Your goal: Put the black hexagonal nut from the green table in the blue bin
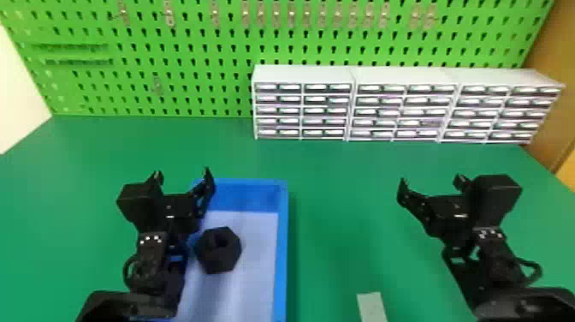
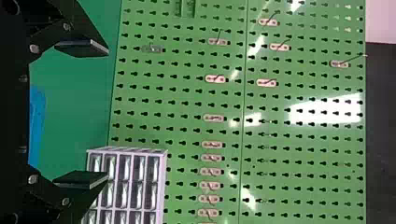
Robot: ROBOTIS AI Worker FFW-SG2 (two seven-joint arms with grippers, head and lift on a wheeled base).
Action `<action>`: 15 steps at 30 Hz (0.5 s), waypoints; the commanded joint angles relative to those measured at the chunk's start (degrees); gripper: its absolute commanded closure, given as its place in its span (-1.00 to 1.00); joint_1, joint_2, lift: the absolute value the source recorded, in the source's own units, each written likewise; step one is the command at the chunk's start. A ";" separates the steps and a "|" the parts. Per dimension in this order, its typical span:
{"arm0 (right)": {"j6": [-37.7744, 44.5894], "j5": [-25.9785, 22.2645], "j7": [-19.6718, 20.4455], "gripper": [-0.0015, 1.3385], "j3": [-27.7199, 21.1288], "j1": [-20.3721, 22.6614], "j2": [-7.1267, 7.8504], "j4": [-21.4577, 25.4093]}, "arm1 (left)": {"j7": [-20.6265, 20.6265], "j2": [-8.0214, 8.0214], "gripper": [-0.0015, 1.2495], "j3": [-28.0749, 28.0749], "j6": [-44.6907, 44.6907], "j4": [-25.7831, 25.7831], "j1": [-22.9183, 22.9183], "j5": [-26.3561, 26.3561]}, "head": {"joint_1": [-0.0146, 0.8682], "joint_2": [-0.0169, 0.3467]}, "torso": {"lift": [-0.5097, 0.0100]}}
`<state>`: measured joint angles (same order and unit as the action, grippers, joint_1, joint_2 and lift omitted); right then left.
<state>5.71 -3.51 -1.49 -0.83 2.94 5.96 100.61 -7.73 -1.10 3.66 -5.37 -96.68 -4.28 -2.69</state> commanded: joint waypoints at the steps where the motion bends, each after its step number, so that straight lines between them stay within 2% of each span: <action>1: 0.00 0.00 0.00 -0.79 0.13 0.13 -0.07 -0.06 | 0.00 -0.05 -0.48 -0.06 -0.08 0.00 -0.02 -0.04 | 0.52 -0.59 | 0.59; 15: 0.00 0.00 0.00 -0.79 0.04 -0.22 0.01 0.02 | 0.00 0.04 -0.48 -0.41 -0.34 0.00 -0.02 -0.04 | 0.52 -0.59 | 0.59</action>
<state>5.71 -3.52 -1.49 -0.71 2.91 5.98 100.61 -7.73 -1.07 3.34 -5.66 -96.68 -4.30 -2.72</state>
